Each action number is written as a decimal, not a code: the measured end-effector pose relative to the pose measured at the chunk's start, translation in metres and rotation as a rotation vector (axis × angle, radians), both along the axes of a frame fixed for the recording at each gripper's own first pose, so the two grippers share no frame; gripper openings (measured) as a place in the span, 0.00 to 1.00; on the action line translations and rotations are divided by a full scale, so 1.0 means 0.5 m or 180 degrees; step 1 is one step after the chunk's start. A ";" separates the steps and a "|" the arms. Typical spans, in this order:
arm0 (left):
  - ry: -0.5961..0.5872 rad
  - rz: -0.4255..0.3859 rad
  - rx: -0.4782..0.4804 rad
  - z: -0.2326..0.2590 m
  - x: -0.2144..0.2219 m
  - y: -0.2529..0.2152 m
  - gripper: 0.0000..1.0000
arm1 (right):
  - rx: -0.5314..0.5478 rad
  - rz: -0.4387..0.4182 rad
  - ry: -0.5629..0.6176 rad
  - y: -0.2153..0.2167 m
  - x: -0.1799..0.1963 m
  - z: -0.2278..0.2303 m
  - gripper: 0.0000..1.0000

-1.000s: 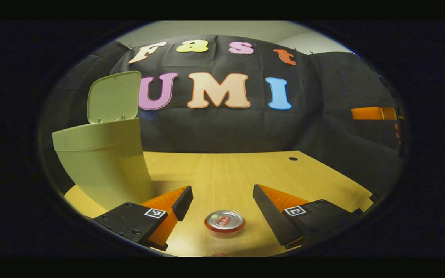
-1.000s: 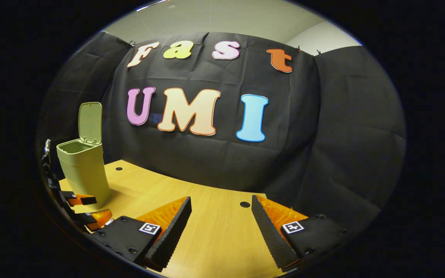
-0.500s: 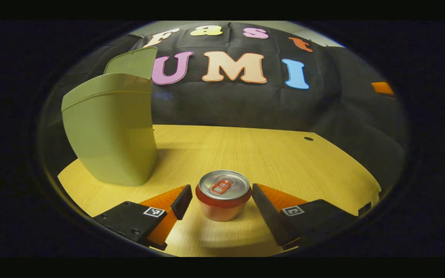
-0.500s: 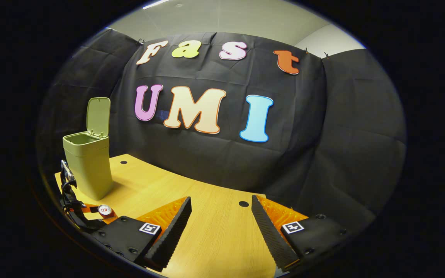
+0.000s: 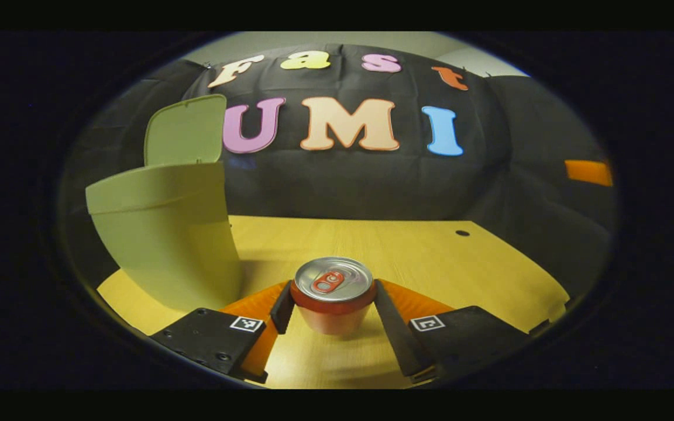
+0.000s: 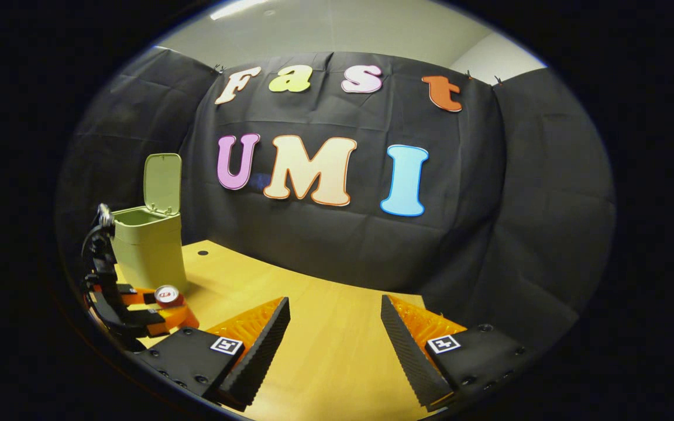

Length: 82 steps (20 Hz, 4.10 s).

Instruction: Press the lid of the desktop garbage bin to open it, pick up the crumpled paper on the desktop and throw it into the bin, then pick up the pop can on the desktop and drop it into the bin, and finally close the garbage bin lid.

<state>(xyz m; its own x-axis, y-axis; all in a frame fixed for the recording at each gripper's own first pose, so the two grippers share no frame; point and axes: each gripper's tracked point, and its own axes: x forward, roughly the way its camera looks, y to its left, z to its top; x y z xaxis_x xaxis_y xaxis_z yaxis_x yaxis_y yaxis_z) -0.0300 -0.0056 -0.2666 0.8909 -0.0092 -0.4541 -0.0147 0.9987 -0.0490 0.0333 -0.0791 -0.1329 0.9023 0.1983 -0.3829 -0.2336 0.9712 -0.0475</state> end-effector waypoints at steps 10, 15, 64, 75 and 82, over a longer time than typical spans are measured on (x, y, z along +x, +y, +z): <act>-0.0624 0.0059 0.0307 0.234 0.144 0.118 0.76 | 0.0450 -0.0153 0.0054 0.078 -0.020 -0.010 0.98; -0.0801 0.0266 0.0464 0.303 0.182 0.222 0.75 | 0.0583 -0.0249 0.0198 0.091 -0.037 -0.047 0.98; -0.1079 0.0280 0.0289 0.512 0.332 0.604 0.95 | 0.0272 -0.0721 0.0010 0.266 -0.040 -0.033 0.97; -0.0734 0.0437 0.0217 0.437 0.175 0.560 0.96 | 0.0311 -0.0232 -0.0061 0.313 -0.018 -0.005 0.96; -0.0381 0.0544 -0.0011 0.323 0.096 0.528 0.94 | 0.0221 -0.0009 -0.0067 0.325 -0.018 -0.001 0.97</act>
